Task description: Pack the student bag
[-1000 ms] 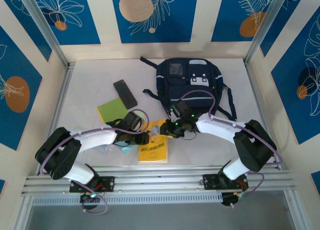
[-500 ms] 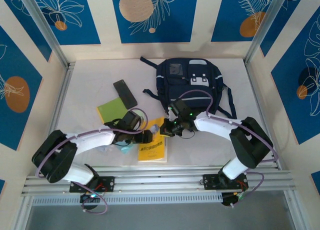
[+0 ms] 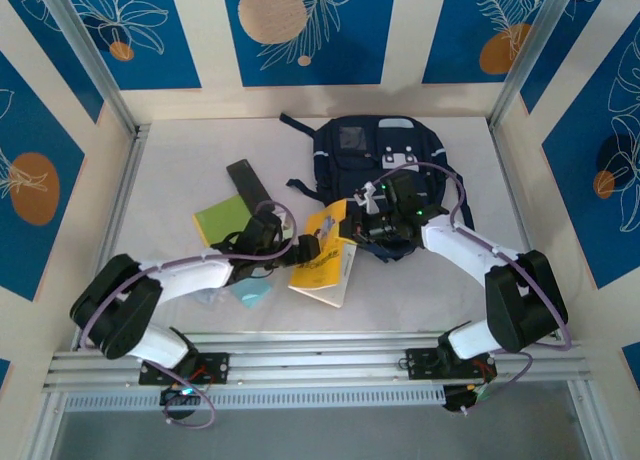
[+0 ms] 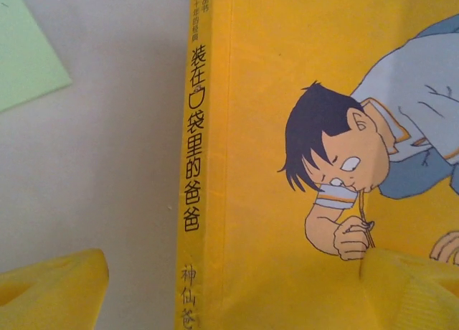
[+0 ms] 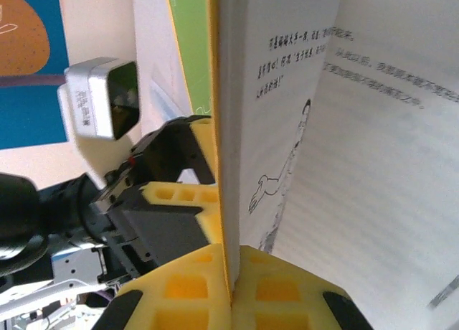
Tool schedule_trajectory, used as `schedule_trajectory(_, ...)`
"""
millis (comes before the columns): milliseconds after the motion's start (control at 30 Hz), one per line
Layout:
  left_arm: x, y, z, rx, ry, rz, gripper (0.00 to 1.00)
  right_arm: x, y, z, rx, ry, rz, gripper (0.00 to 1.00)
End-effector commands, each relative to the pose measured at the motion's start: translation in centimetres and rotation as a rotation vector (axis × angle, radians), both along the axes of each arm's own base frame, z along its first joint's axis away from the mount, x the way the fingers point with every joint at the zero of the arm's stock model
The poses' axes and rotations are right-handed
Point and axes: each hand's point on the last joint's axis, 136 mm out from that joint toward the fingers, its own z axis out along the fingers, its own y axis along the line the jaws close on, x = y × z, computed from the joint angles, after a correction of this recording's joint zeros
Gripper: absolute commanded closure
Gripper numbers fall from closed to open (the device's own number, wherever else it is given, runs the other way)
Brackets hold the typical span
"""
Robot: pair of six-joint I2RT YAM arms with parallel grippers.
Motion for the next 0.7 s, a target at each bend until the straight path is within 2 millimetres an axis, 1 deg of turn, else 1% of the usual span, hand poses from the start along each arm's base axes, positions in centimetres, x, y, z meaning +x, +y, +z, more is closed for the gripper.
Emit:
schedule_trajectory(0,1.3,-1.8,1.6,-0.129,-0.022,0.013,0.09,-0.5,0.2,3.0,0.125,-0.088,0.067,1.0)
schedule_trajectory(100,1.6,-2.4,1.9,-0.161,-0.026,0.003,0.11,-0.4,-0.8,2.3,0.148,-0.066,0.041,1.0)
schedule_trajectory(233,1.7,-3.7,2.2,-0.216,-0.019,-0.03,0.16,-0.5,-1.9,1.6,0.16,-0.05,0.016,1.0)
schedule_trajectory(400,1.5,-4.2,0.6,-0.212,0.035,-0.042,0.16,-0.7,-2.4,2.7,0.229,-0.074,0.015,1.0)
schedule_trajectory(500,1.6,-4.8,0.5,-0.237,0.045,-0.061,0.17,-0.7,-3.1,2.7,0.225,-0.078,-0.002,1.0)
schedule_trajectory(600,1.7,-5.7,1.3,-0.271,0.033,-0.097,0.27,-0.8,-3.6,2.1,0.219,-0.062,-0.011,1.0)
schedule_trajectory(667,1.7,-6.0,2.0,-0.284,0.019,-0.114,0.39,-0.9,-3.8,1.4,0.199,-0.051,-0.02,1.0)
